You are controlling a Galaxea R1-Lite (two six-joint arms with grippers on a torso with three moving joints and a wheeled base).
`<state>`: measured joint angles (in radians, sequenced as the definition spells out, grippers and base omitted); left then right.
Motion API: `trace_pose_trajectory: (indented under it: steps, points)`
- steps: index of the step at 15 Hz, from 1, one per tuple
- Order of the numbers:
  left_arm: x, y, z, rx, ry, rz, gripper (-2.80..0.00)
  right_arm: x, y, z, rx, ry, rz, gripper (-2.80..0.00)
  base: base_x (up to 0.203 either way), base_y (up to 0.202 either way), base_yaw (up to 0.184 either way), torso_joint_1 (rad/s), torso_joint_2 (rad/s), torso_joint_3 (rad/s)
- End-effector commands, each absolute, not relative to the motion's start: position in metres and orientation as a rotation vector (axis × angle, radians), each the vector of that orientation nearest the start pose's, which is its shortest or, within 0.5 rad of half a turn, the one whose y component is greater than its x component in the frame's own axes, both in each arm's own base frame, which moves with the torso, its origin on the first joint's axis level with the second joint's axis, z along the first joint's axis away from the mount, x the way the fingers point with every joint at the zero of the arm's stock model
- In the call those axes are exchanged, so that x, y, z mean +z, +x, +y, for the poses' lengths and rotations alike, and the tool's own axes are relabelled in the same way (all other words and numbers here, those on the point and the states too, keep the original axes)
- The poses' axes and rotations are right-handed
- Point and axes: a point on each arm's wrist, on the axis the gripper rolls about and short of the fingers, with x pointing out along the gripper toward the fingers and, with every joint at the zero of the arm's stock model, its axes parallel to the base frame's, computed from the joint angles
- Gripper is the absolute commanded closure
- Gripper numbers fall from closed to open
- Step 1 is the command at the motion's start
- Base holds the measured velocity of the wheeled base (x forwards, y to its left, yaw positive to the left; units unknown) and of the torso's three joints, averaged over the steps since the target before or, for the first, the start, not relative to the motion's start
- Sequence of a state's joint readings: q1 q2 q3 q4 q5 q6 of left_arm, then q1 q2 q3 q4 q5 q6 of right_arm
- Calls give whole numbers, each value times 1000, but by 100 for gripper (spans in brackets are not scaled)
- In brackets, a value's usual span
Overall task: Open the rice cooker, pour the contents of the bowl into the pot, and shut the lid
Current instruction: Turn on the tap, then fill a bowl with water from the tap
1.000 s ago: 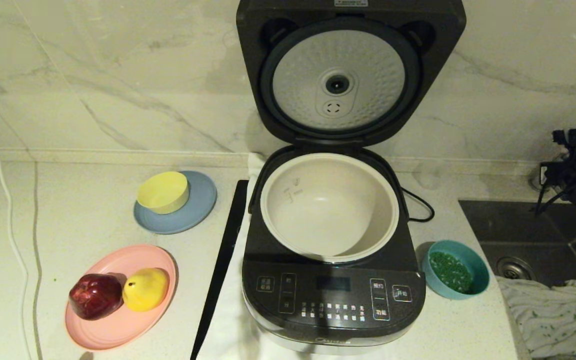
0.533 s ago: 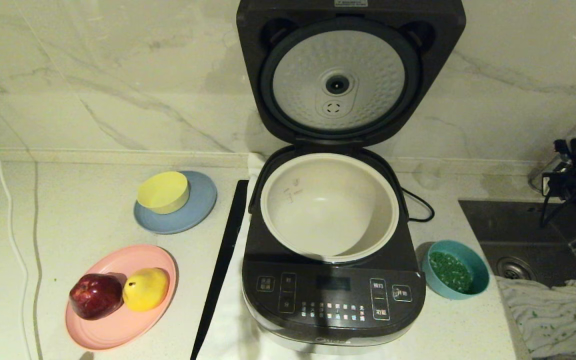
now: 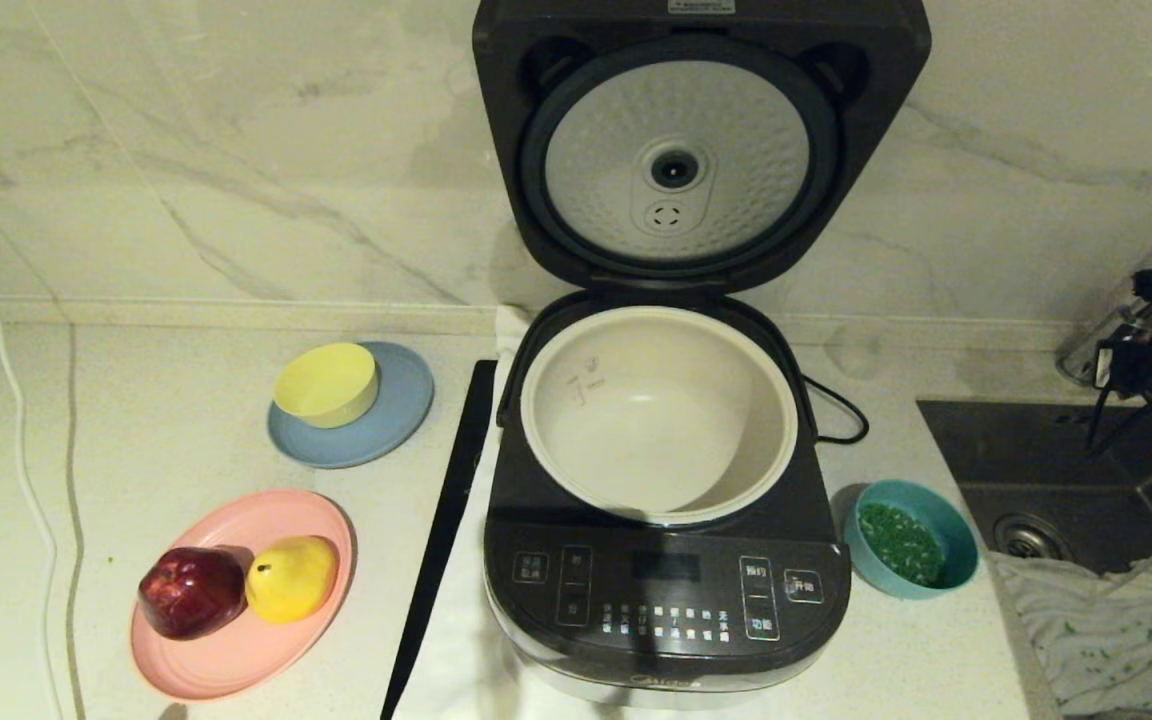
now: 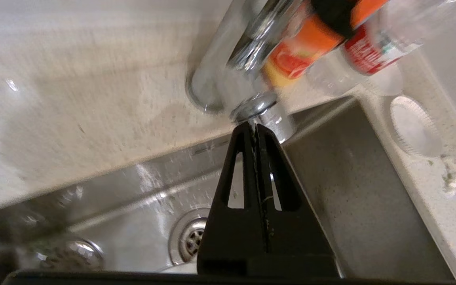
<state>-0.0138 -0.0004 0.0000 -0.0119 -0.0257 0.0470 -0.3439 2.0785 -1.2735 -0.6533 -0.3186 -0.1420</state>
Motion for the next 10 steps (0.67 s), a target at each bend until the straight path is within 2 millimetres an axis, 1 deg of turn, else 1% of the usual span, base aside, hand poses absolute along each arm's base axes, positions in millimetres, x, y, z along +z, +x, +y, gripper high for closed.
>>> trace_pose_trajectory:
  steps: [1, 3, 6, 9, 10]
  points:
    - [75, -22, 0, -38, 48, -6, 0, 205, 374, -129, -617, -131, 147, 0, 0, 0, 0, 0, 0, 0]
    - [75, -22, 0, -38, 48, -6, 0, 217, 354, -107, -542, -103, 204, 0, 0, 0, 0, 0, 0, 0]
    - [75, -22, 0, -38, 48, -6, 0, 213, 321, -79, -399, 19, 464, 0, 0, 0, 0, 0, 0, 0]
    - [75, -22, 0, -38, 48, -6, 0, 217, 285, -58, -228, 163, 642, 0, 0, 0, 0, 0, 0, 0]
    - [75, -22, 0, -38, 48, -6, 0, 218, 275, -51, -182, 183, 675, -280, 0, 0, 0, 0, 0, 0]
